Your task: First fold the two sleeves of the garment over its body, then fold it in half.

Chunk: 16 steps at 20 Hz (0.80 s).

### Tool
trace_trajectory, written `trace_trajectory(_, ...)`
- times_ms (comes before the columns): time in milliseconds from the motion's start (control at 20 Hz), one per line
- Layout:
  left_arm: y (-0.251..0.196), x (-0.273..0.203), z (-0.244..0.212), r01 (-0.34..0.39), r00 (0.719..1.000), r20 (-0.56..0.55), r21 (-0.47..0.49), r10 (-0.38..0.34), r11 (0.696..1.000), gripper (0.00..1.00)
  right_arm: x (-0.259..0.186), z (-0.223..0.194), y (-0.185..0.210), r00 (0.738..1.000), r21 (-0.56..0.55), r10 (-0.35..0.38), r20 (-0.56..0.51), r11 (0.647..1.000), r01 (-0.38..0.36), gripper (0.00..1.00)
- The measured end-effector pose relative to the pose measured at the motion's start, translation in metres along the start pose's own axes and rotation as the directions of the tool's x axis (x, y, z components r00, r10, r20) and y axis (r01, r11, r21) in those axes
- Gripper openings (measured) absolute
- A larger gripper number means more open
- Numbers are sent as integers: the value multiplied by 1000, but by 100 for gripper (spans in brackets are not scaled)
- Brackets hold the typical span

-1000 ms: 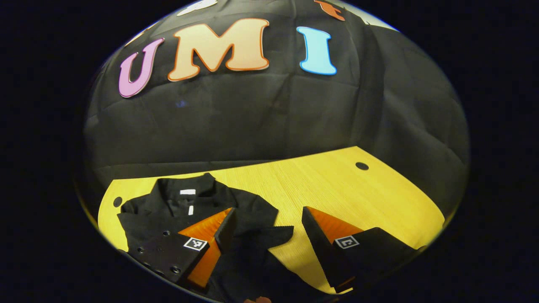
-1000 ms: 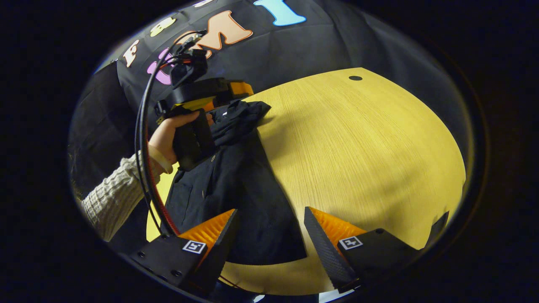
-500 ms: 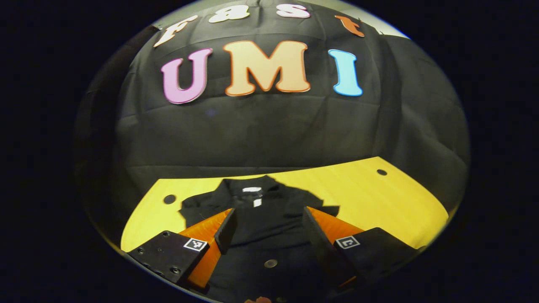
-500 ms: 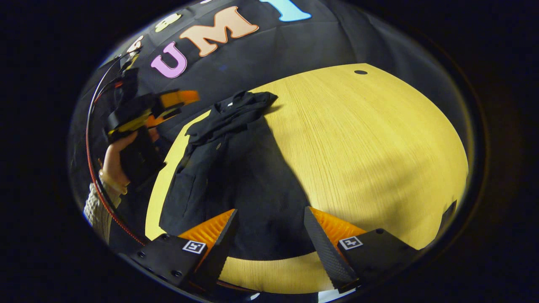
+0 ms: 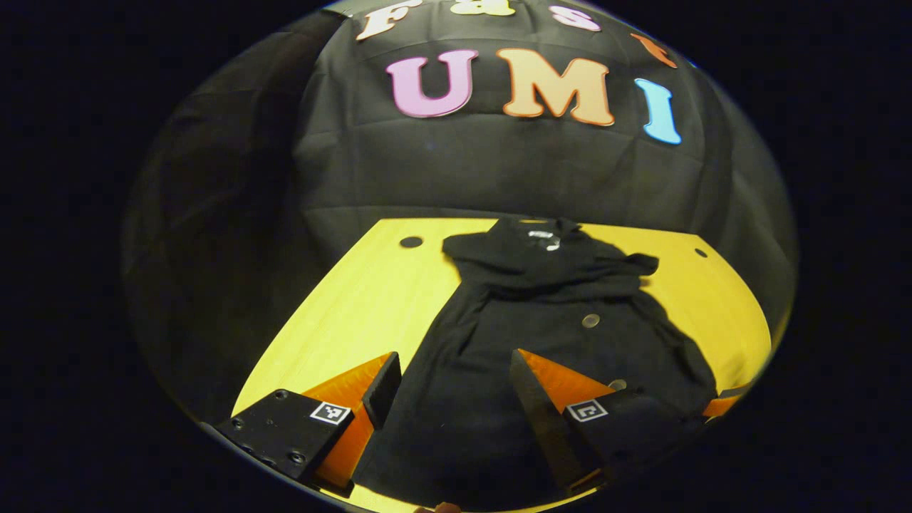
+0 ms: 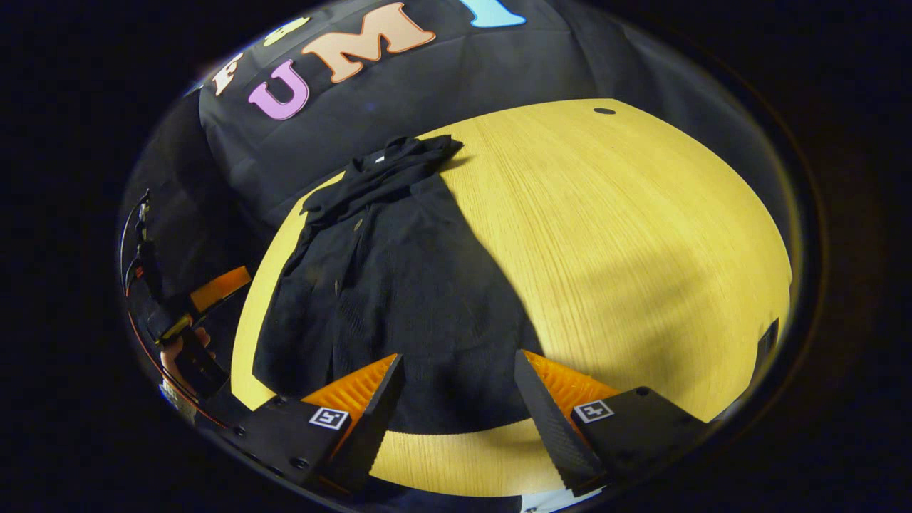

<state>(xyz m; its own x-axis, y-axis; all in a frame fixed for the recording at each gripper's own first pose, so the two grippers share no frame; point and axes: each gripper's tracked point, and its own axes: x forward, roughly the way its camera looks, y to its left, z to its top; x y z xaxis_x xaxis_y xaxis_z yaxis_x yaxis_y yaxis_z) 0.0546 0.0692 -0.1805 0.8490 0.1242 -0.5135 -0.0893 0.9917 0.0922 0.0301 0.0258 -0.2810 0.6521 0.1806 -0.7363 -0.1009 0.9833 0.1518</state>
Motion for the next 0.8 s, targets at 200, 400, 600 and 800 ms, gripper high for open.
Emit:
trace_trajectory(200,21,-21,-40,-14,998,-55,-1,14,1000,94,8,-5,4,1000,-49,-20,-4,999,20,98)
trace_trajectory(400,22,-37,-87,-5,990,-139,-6,4,1000,94,8,-5,2,1000,-32,-23,1,999,23,98)
trace_trajectory(600,20,-50,-118,3,980,-197,17,1,1000,95,9,-5,2,1000,-14,-25,16,1000,26,97)
trace_trajectory(800,19,-51,-144,11,966,-257,29,-3,1000,95,10,-7,2,999,-43,-37,21,998,38,97)
